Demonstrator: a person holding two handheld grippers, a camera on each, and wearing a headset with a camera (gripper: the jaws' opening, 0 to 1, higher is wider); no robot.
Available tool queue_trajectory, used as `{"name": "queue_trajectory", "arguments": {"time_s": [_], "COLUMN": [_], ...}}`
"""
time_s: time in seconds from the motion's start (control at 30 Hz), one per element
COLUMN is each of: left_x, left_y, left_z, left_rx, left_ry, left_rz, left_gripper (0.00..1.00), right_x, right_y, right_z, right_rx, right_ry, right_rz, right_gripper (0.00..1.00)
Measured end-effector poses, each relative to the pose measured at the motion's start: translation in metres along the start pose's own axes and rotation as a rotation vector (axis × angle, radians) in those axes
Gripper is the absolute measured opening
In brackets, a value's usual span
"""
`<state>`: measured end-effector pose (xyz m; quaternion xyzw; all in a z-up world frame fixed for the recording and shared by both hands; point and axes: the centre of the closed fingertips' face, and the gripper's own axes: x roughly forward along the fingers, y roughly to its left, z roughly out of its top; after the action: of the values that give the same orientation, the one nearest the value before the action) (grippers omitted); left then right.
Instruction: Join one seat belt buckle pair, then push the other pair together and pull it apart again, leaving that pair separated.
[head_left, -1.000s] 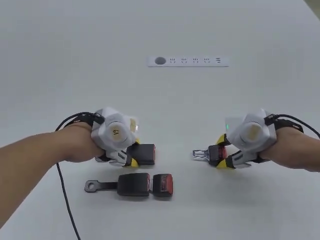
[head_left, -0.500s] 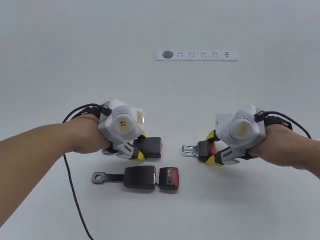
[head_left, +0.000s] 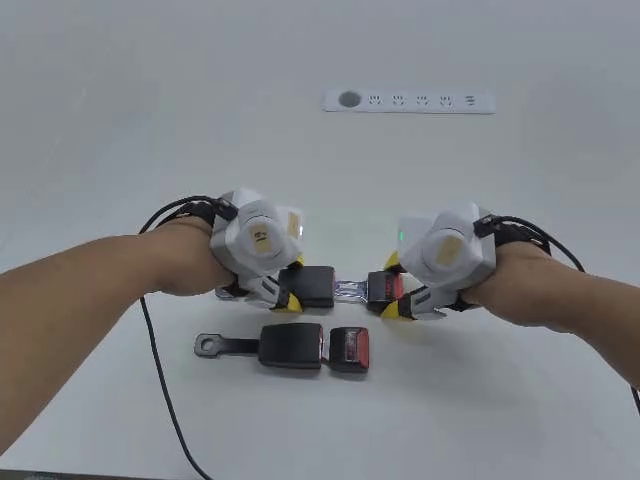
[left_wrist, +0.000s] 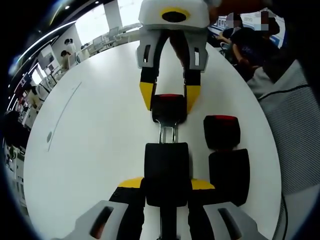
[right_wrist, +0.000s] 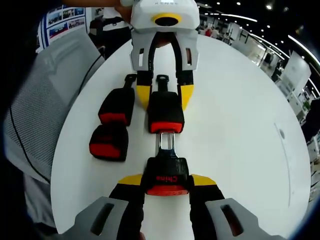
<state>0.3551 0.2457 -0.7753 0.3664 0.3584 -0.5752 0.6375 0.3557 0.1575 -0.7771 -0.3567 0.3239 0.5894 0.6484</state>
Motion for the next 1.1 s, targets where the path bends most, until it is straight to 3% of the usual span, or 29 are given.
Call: {"name": "queue_trajectory", "arguments": {"time_s": [0.2, 0.63, 1.1], "left_x": [0.000, 0.000, 0.000], "left_y": [0.000, 0.001, 0.001], "left_z": [0.000, 0.000, -0.001], "left_rx": [-0.007, -0.012, -0.003], "left_ry": [0.001, -0.007, -0.016], "left_rz": [0.003, -0.002, -0.014], "left_gripper": [0.34, 0.33, 0.33], "right_x": [0.001, 0.006, 0.009], "right_y": [-0.002, 0.001, 0.000], "right_z": [0.002, 0.012, 0.019], "right_rx": [-0.017, 0.025, -0.001], "right_ry": [0.011, -0.033, -0.038], "right_rz": [-0.005, 0.028, 0.040], "right_gripper": [0.31, 0.31, 0.29]}}
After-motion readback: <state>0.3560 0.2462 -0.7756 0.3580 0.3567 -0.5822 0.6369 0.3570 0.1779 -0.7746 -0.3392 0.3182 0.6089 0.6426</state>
